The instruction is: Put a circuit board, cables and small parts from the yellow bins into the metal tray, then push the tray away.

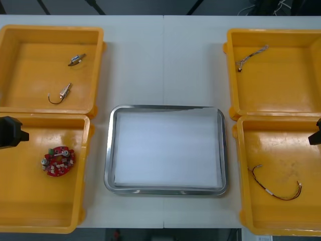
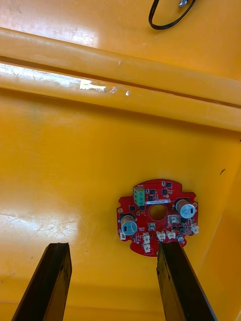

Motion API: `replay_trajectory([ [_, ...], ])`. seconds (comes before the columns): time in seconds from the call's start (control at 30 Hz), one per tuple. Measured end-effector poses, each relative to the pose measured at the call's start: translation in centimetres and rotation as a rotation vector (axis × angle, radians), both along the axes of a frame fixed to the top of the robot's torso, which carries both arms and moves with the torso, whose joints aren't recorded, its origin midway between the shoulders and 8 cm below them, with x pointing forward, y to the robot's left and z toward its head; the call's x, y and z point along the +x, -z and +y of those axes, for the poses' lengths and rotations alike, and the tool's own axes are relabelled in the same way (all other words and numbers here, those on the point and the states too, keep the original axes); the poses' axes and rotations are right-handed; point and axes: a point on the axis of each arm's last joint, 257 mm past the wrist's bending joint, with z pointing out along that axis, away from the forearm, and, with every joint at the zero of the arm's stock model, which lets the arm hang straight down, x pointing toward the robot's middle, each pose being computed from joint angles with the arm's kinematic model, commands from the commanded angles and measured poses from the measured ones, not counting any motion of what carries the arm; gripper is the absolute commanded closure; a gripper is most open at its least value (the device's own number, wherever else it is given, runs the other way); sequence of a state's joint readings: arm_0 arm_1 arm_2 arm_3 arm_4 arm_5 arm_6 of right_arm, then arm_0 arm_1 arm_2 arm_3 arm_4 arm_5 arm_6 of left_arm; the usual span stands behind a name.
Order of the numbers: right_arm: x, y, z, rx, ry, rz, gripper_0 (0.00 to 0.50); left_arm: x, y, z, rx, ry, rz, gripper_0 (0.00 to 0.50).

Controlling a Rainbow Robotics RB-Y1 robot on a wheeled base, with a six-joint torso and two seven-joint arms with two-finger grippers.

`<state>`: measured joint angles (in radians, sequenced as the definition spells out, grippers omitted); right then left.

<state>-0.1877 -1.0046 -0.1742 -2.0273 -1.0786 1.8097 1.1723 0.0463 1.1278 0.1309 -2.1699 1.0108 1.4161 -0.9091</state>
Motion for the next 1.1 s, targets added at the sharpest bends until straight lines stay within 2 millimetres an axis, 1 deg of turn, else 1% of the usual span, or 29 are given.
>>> replay_trajectory([
  [0.4, 0.0, 0.0, 0.0, 0.000, 0.000, 0.000, 0.000, 0.0, 0.0, 0.0, 0.000, 0.000, 0.000, 0.000],
  [0.47, 0.0, 0.0, 0.0, 0.000, 0.000, 0.000, 0.000, -0.2, 0.2, 0.1, 0.000, -0.003, 0.008, 0.000],
  [0.57, 0.0, 0.0, 0.0, 0.000, 0.000, 0.001, 0.000, -0.1, -0.1, 0.5, 0.013, -0.001, 0.006, 0.000],
  [0.7, -0.7, 0.7, 0.2, 0.013, 0.000, 0.022, 0.000, -0.1, -0.5, 1.0, 0.037, 0.003, 0.003, 0.000],
  [0.87, -1.4, 1.0, 1.4, 0.051, -0.031, 0.043, 0.000, 0.1, -0.6, 1.1, 0.036, 0.002, -0.003, 0.000],
  [1.0, -1.8, 1.1, 2.7, 0.036, -0.080, 0.044, 0.000, 0.2, -0.4, 1.6, 0.031, -0.013, -0.001, 0.000],
  [1.1, -2.4, 1.5, 3.8, 0.003, -0.133, 0.047, 0.000, 0.8, -0.2, 1.8, 0.025, -0.020, -0.017, 0.000],
])
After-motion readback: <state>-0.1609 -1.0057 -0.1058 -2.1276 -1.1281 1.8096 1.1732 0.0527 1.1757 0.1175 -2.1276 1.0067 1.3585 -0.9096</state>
